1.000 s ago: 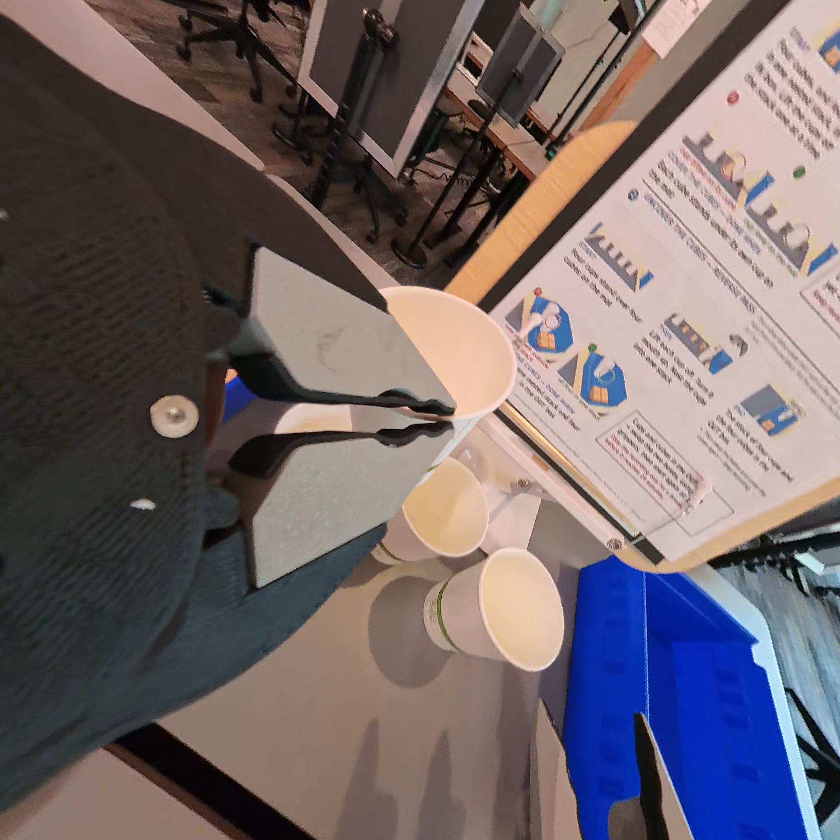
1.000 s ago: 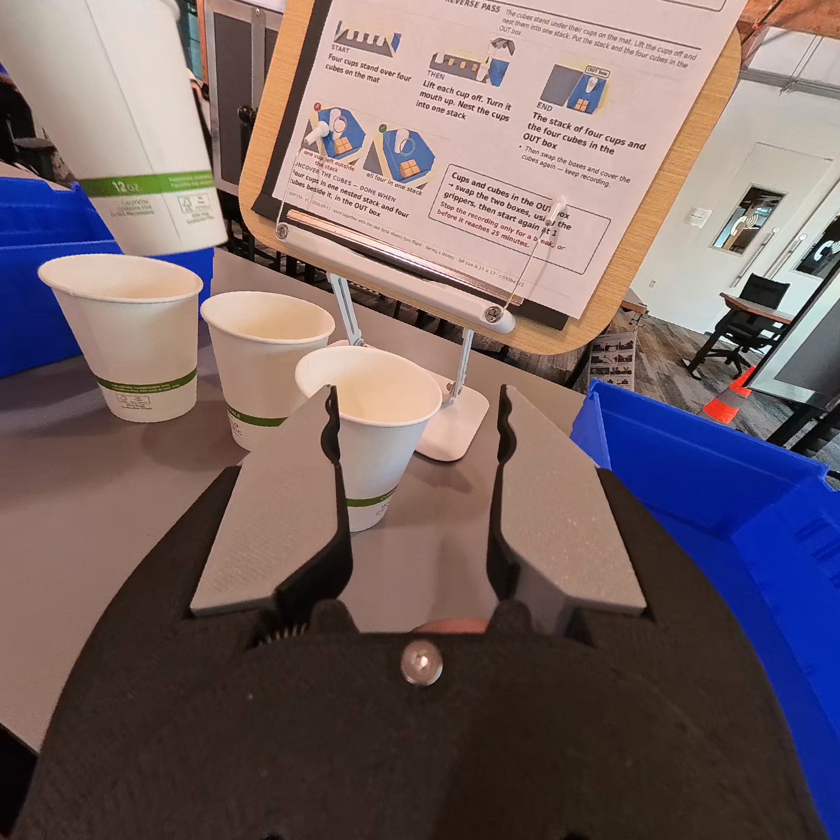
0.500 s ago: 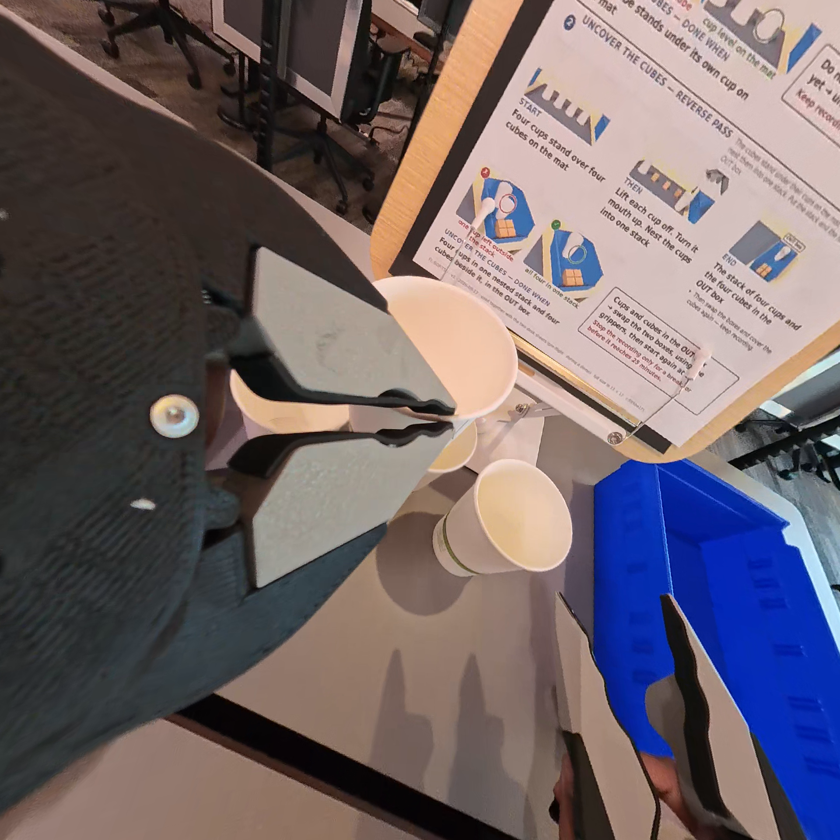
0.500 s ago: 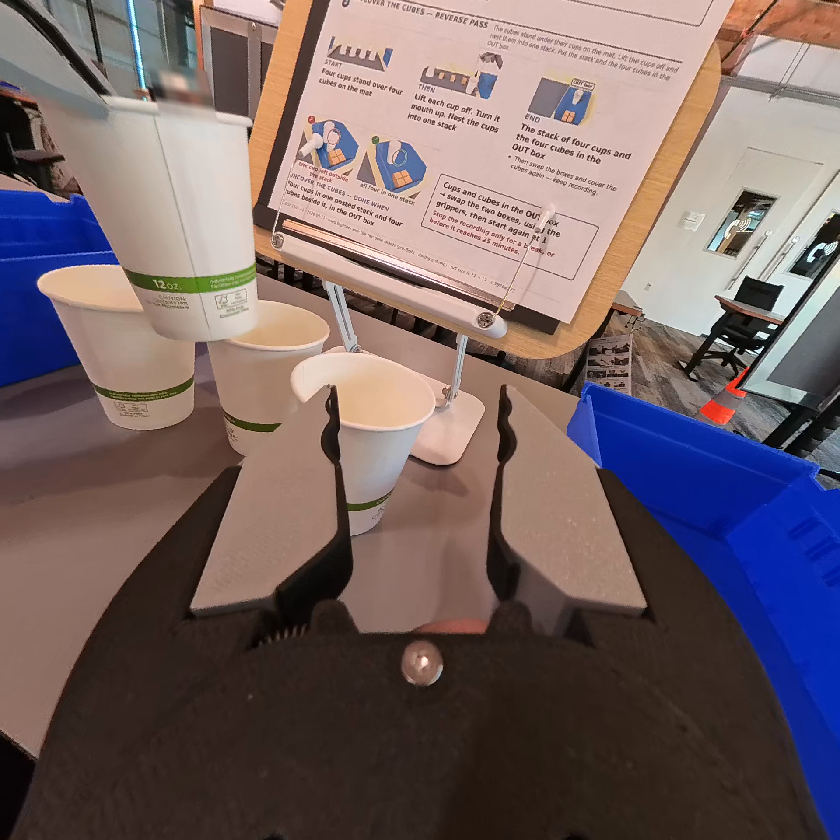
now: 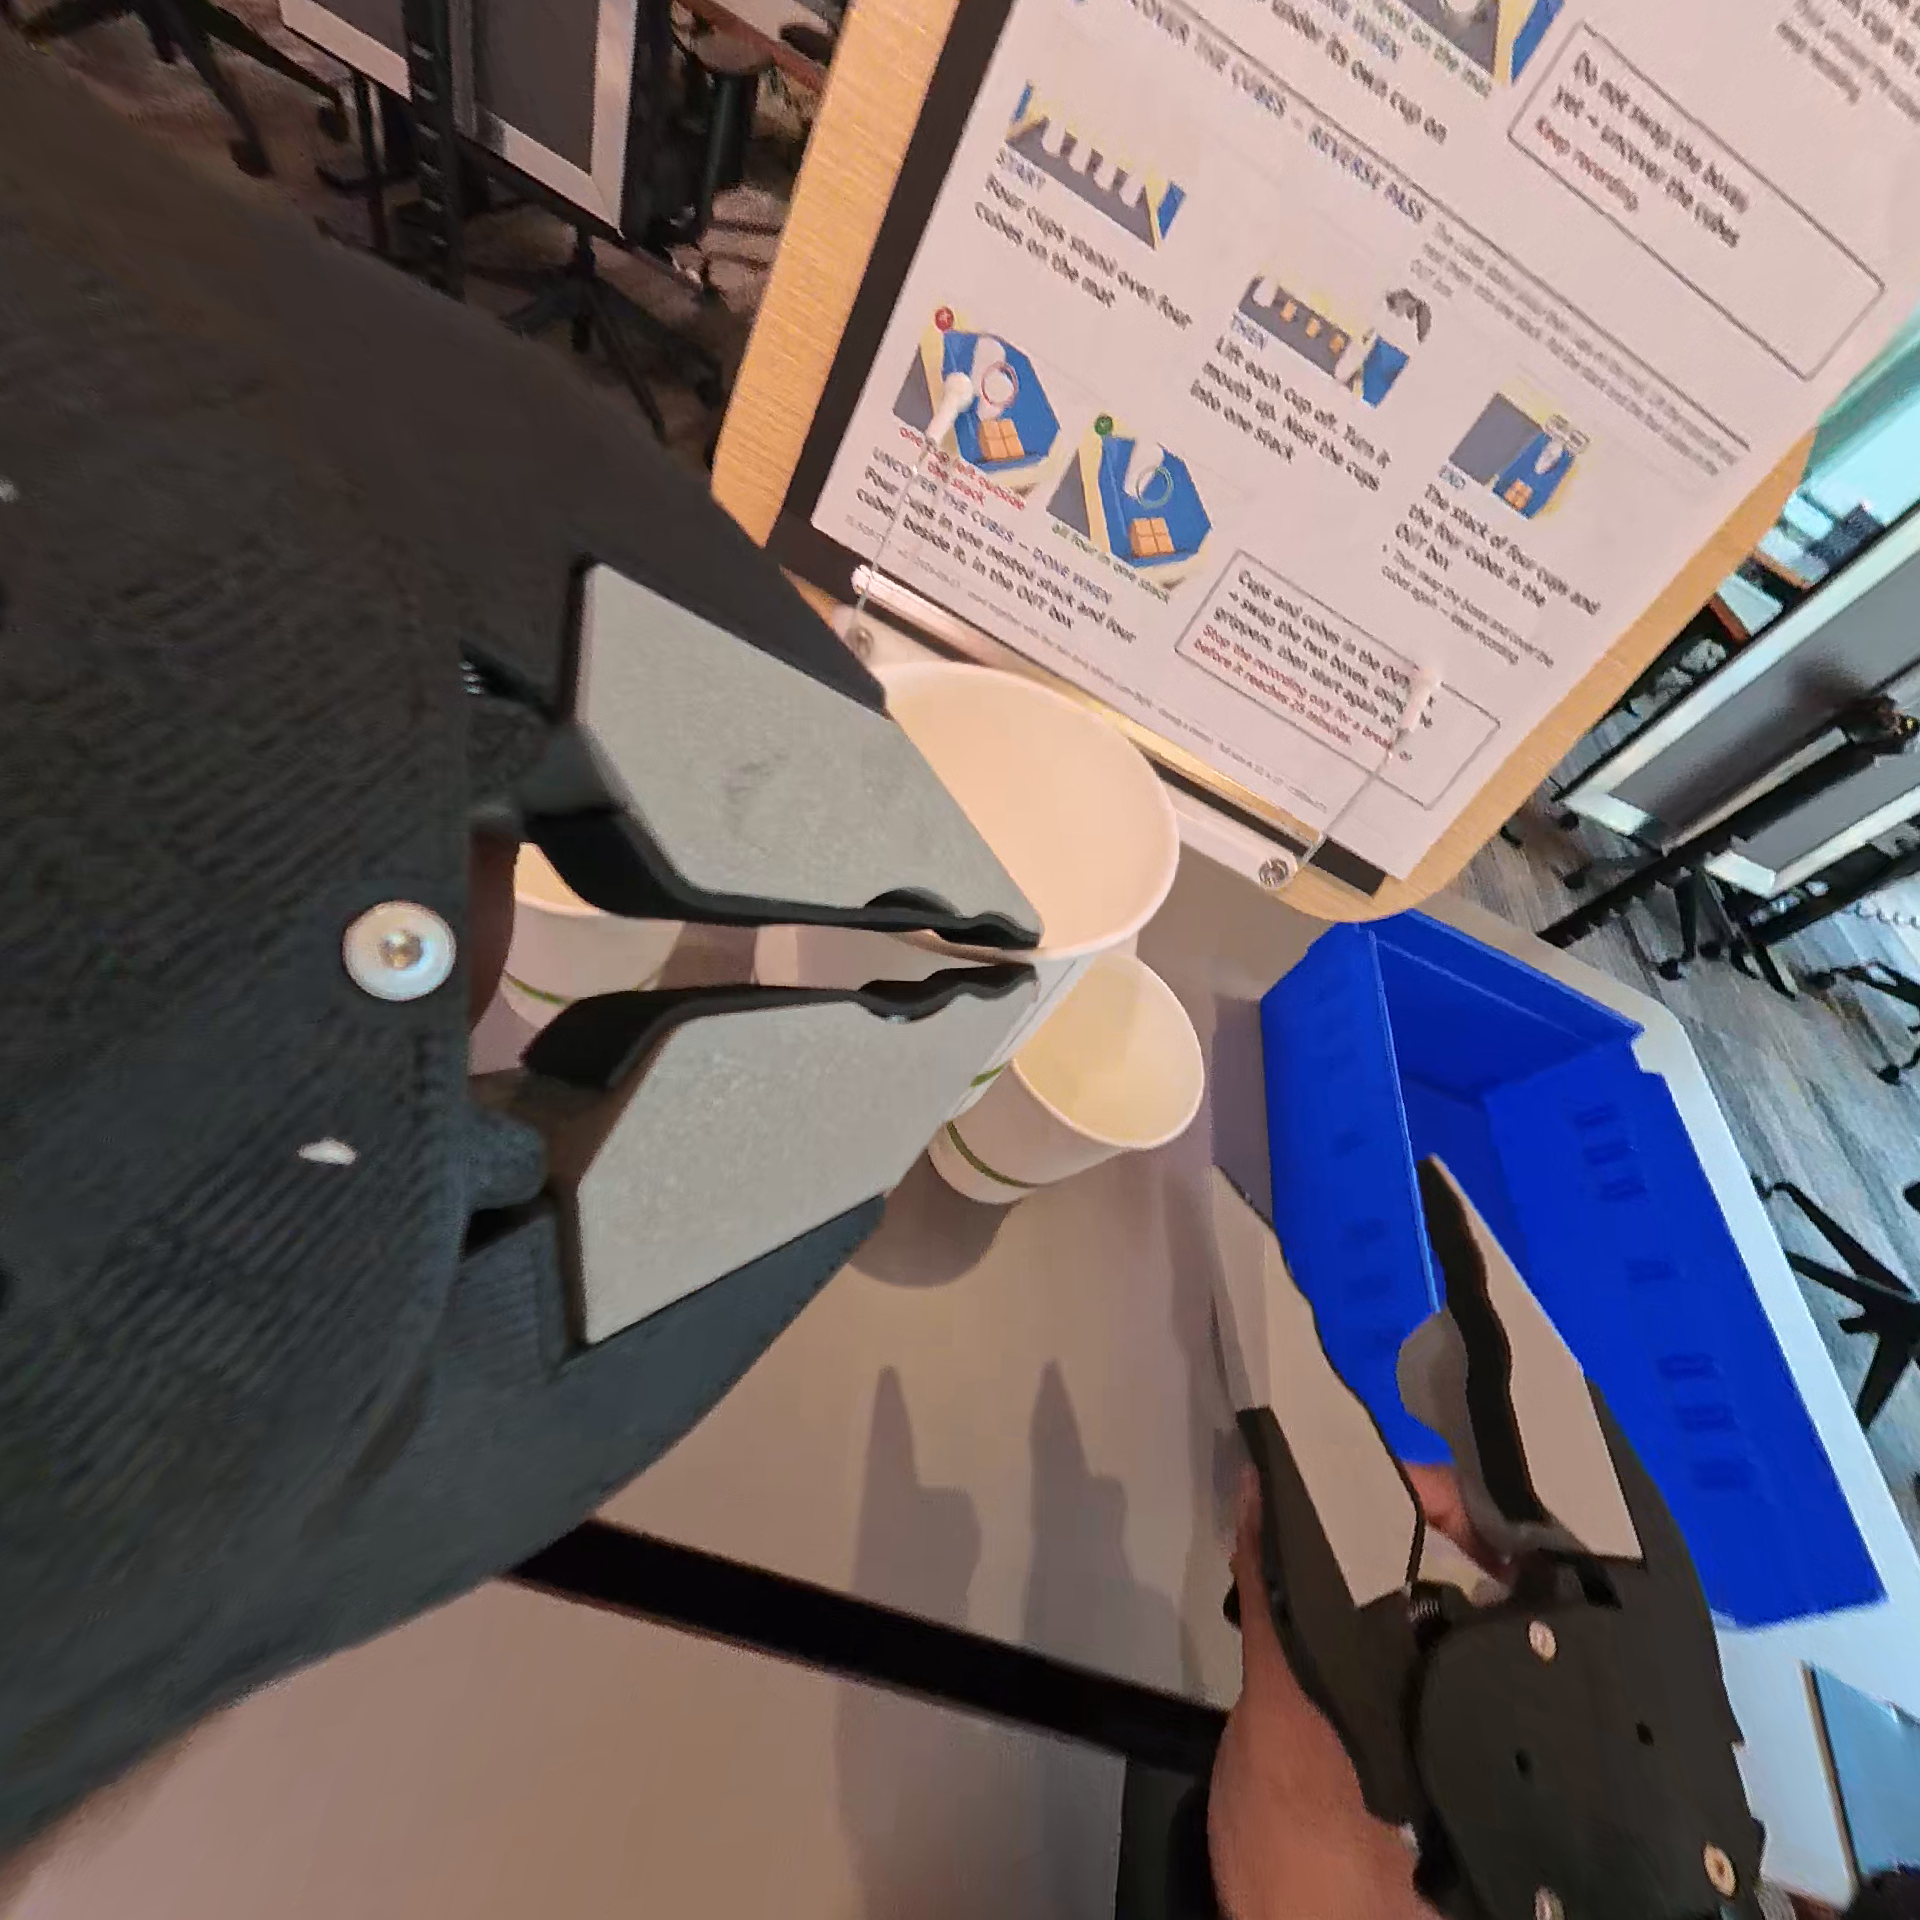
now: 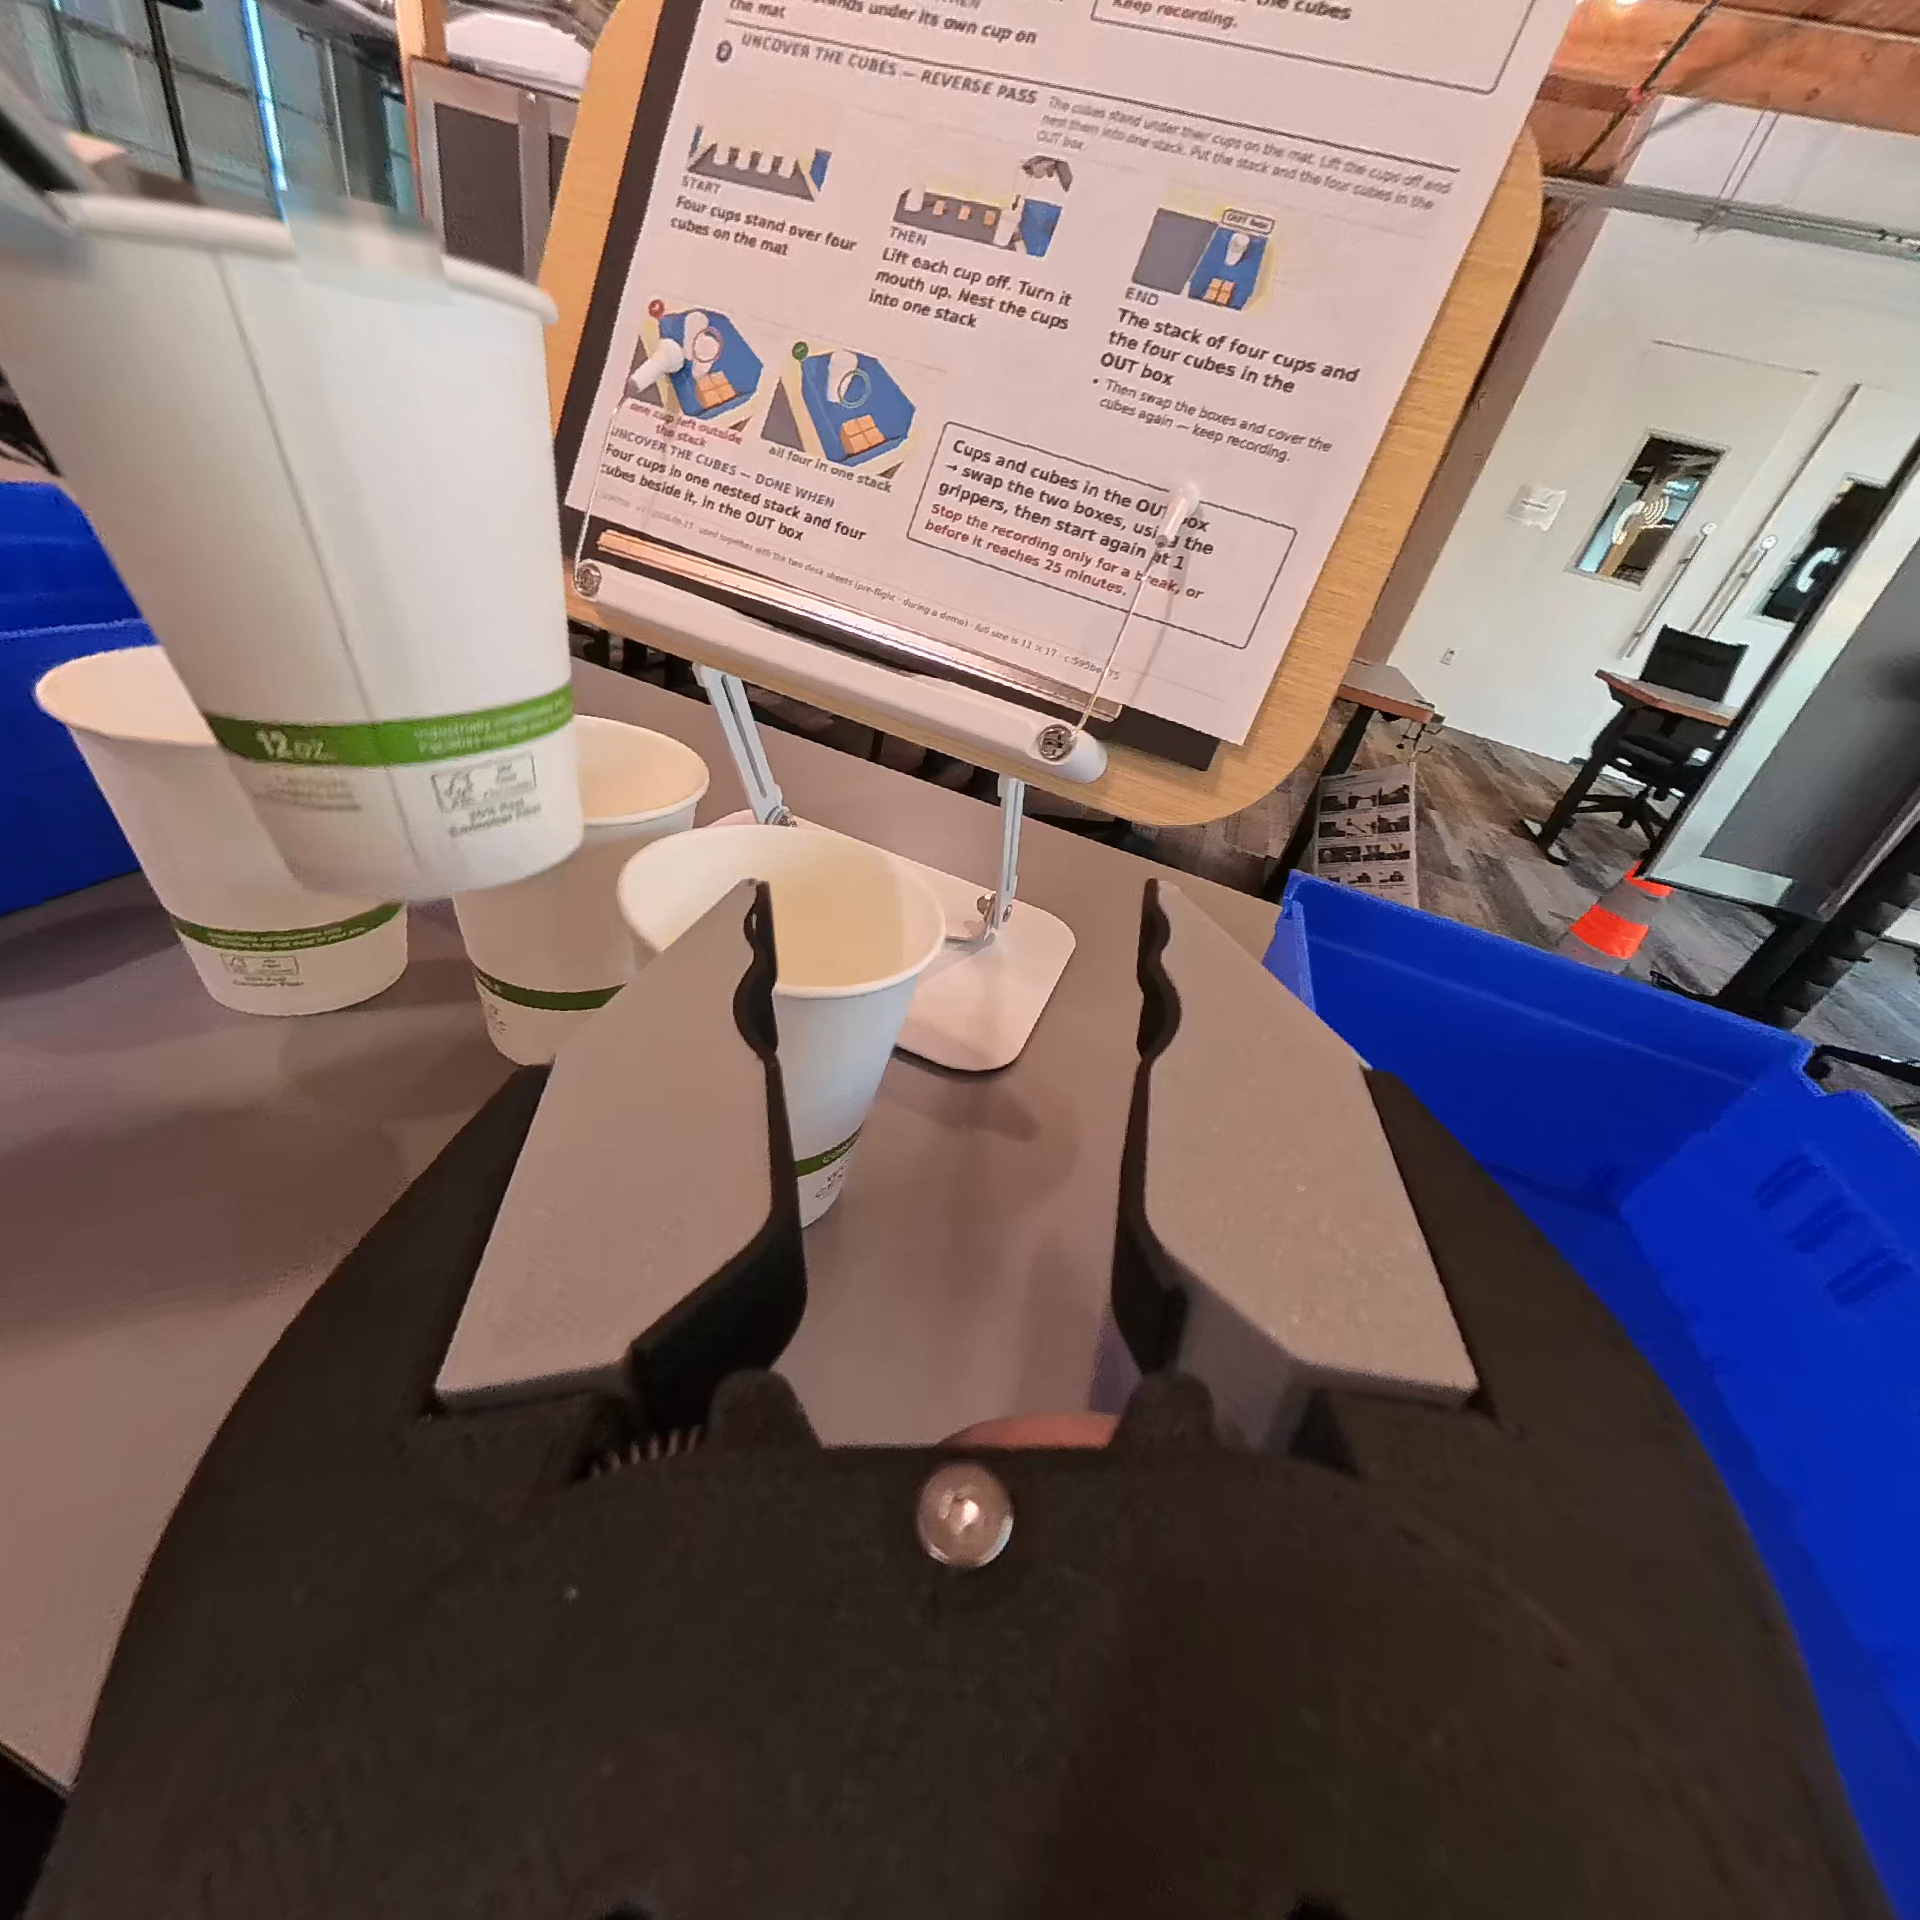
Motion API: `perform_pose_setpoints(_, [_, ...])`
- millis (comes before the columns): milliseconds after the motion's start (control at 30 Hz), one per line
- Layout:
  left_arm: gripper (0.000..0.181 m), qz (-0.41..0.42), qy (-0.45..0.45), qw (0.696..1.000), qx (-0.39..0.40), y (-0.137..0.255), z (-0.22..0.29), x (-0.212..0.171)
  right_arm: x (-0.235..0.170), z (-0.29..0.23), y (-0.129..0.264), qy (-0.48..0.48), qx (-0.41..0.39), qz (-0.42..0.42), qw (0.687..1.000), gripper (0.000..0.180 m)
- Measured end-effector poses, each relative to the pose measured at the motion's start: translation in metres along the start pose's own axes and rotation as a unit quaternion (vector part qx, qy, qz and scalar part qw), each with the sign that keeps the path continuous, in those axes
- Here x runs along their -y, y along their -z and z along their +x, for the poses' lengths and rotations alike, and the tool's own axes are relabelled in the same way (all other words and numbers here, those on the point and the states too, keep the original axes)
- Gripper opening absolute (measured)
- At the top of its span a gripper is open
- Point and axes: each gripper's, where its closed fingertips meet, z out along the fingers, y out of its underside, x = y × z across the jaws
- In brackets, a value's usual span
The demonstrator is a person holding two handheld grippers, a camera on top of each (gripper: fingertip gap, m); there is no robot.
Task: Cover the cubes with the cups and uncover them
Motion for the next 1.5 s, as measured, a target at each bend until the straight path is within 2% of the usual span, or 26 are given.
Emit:
perform_pose_setpoints(567, [0.001, -0.101, -0.042, 0.991, -0.076, -0.065, 0.052, -0.039, 0.002, 0.009, 0.003, -0.005, -0.015, 0.004, 1.000, 0.068])
perform_pose_setpoints(967, [0.001, -0.126, -0.053, 0.989, -0.062, -0.099, 0.062, -0.055, 0.004, 0.010, 0.003, -0.007, -0.014, 0.006, 1.000, 0.068])
perform_pose_setpoints(1267, [0.001, -0.129, -0.034, 0.989, -0.062, -0.106, 0.062, -0.059, 0.003, 0.009, 0.003, -0.007, -0.013, 0.005, 1.000, 0.068])
perform_pose_setpoints(1400, [0.022, -0.131, -0.022, 0.989, -0.064, -0.100, 0.058, -0.060, 0.002, 0.008, 0.002, -0.006, -0.012, 0.004, 1.000, 0.068])
perform_pose_setpoints(1500, [0.029, -0.114, -0.010, 0.992, -0.061, -0.089, 0.050, -0.051, 0.002, 0.008, 0.002, -0.006, -0.012, 0.004, 1.000, 0.068])
